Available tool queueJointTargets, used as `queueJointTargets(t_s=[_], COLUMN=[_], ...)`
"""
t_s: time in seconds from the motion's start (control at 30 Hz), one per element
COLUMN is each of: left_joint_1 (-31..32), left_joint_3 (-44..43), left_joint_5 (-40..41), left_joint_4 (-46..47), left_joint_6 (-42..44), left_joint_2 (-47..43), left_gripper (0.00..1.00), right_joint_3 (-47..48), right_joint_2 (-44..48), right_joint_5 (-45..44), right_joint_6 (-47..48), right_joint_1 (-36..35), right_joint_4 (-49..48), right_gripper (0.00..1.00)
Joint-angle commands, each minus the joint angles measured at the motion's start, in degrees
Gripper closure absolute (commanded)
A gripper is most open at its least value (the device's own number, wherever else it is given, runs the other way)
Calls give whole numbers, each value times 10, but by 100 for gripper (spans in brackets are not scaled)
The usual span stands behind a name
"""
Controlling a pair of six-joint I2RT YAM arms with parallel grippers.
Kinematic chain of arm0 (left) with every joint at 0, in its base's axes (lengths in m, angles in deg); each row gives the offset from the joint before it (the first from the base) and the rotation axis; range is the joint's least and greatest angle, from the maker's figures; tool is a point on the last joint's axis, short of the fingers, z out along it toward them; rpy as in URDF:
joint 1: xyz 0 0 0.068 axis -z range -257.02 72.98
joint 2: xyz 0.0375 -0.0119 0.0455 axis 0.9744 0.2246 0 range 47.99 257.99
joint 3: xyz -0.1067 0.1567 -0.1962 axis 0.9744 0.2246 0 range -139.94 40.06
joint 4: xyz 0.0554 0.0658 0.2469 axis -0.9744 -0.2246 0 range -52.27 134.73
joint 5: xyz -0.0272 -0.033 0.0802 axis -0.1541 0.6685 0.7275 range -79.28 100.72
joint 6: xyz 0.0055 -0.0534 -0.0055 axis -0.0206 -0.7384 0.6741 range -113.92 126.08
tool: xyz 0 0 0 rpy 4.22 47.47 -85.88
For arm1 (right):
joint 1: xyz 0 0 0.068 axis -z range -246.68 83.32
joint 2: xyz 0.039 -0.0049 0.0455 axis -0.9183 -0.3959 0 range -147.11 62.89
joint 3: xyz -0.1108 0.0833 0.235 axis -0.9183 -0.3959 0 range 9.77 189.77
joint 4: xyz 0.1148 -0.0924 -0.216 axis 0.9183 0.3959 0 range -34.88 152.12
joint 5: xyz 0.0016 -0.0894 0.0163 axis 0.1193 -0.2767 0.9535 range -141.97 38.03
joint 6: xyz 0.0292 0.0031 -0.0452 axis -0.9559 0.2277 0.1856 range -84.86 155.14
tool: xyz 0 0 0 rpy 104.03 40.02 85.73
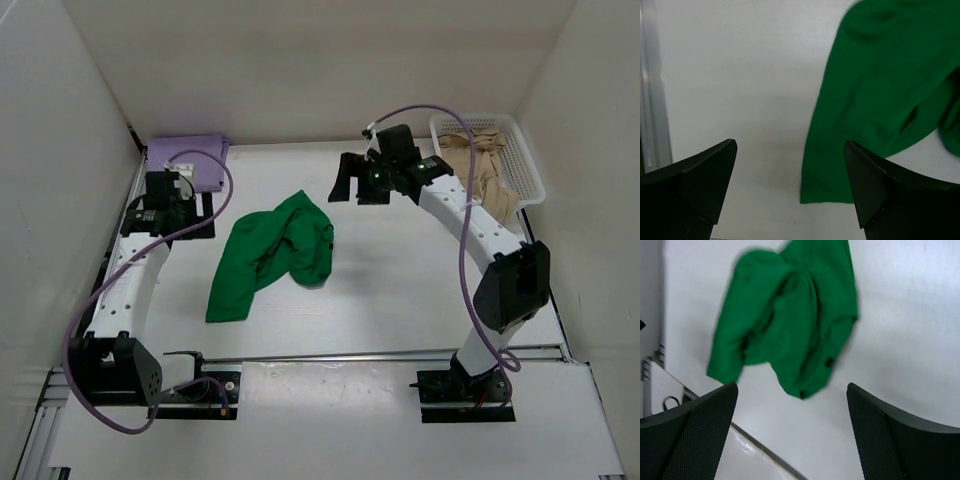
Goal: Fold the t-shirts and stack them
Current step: Move the tshirt to the center of the board
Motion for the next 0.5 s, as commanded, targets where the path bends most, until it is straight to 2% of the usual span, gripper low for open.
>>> queueJointTargets(t_s=[0.0, 0.2, 0.33, 0.37, 0.4, 0.43, 0.47], left_joint_1=[31, 43, 49, 49, 54, 54, 54], left_joint_3=[60, 107, 132, 132, 132, 132, 132], left_joint_5=[1, 28, -4, -4, -11, -16, -26], left_joint_4=[-26, -26, -7, -7, -1, -1, -1], left_joint_6=[-1, -1, -1, -1, -1, -1, -1], left_joint_2=[28, 127, 181, 194, 216, 225, 232], left_gripper=[0, 0, 0, 0, 4, 10, 21], right_joint_3=[-32, -49, -49, -49, -49, -44, -44], right_joint_2=[-19, -110, -165, -178, -200, -210, -222], right_joint_5=[-17, -12, -12, -12, -12, -12, -12], right_joint_6=[-4, -16, -22, -28, -28, -35, -45], right_joint_1=[-23, -70, -93, -93, -93, -93, -87], right_joint_4=[26, 26, 9, 8, 8, 8, 8], right_gripper=[9, 13, 14, 17, 32, 39, 43])
